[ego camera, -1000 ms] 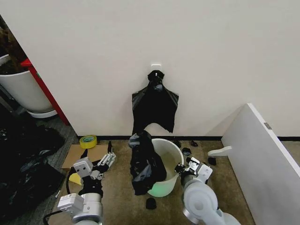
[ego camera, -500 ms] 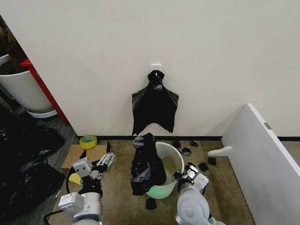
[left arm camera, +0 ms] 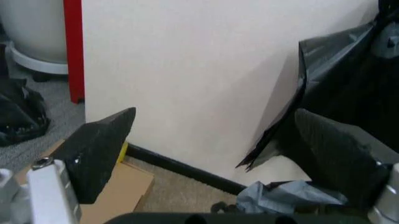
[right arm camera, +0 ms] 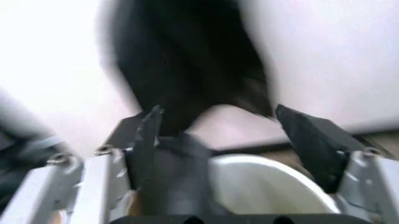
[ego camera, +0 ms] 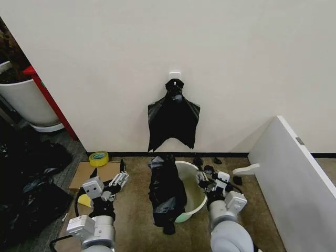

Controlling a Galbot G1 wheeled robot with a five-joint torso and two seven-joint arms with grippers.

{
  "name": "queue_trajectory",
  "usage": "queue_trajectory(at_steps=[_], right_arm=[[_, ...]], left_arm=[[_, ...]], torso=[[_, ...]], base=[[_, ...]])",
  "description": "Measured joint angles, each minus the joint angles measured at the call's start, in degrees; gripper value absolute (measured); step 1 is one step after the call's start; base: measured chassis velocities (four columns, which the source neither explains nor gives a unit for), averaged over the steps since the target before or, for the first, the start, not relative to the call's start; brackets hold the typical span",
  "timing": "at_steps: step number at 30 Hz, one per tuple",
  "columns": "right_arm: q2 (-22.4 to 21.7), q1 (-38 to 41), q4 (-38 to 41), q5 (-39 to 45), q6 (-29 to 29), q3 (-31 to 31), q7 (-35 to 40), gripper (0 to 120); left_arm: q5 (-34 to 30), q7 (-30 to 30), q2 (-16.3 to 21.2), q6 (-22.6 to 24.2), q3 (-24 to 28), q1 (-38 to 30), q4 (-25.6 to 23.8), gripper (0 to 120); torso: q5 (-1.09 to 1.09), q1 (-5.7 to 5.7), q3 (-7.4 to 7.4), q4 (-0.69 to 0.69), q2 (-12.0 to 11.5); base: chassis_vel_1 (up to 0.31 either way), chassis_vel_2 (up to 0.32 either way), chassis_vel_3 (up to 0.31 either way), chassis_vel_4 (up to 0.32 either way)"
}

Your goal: Place the garbage bag over the trash bin.

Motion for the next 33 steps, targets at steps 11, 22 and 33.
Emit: queue_trajectory(at_steps=[11, 22, 33], right_arm=[[-3.99, 3.89, 1.20, 2.11, -14.03, -3.33, -3.11, 86], [-1.66, 4.84, 2.36, 7.38, -19.00, -4.76, 0.13, 47], [0.73, 4.60, -1.27, 7.61, -19.85, -5.04, 1.32, 5]], left_arm=[[-5.48, -2.32, 0.88, 4.70, 0.05, -0.61, 3.17, 100], [-5.31, -2.36, 0.37, 5.03, 0.17, -0.95, 4.53, 100], [-5.16, -2.32, 0.58, 4.90, -0.41, -1.12, 5.80, 100]], torso=[[0.00, 0.00, 0.00, 0.00, 0.00], [0.00, 0.00, 0.00, 0.00, 0.00], [0.00, 0.00, 0.00, 0.00, 0.00]], base=[[0.000, 0.000, 0.000, 0.000], [0.000, 0.000, 0.000, 0.000], [0.000, 0.000, 0.000, 0.000]])
